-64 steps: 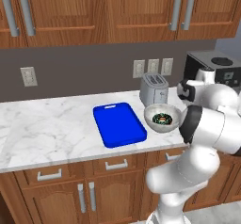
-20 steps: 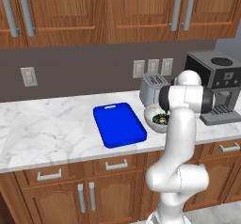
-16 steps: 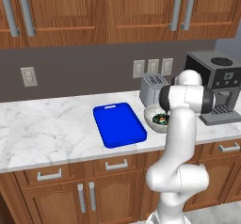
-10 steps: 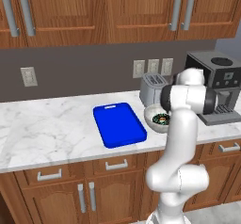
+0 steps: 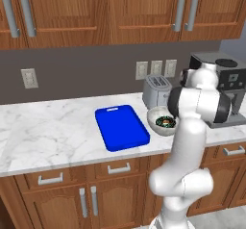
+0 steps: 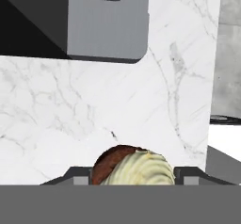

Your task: Place the bowl with donut and the cupcake onto the tray.

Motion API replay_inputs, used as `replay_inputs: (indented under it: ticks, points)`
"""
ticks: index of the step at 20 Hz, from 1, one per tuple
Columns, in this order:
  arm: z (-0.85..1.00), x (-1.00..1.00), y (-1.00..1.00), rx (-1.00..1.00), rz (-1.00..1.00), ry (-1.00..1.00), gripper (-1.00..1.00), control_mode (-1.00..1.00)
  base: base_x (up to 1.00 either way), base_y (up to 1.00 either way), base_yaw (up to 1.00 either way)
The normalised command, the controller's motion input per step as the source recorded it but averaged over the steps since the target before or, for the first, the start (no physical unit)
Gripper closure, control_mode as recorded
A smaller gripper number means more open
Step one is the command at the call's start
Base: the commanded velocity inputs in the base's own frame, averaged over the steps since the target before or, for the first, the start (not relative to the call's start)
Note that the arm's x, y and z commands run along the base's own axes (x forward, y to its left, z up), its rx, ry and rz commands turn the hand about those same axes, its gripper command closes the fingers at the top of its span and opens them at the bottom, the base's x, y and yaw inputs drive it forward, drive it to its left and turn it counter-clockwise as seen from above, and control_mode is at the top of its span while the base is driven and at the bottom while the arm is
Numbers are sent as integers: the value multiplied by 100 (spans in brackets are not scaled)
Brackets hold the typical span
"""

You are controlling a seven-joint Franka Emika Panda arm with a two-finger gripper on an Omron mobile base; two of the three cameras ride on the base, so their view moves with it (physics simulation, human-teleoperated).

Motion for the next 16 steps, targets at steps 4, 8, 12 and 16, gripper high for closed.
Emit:
replay_inputs:
  ticks: [4, 8, 12, 16]
  points:
    - [40, -53, 17, -5, 8, -13, 100, -100, 0, 0, 0]
    - [41, -47, 13, -10, 14, -13, 100, -100, 0, 0, 0]
    - [23, -38, 12, -4, 14, -9, 100, -100, 0, 0, 0]
    - [16, -24, 14, 0, 18, -7, 100, -100, 0, 0, 0]
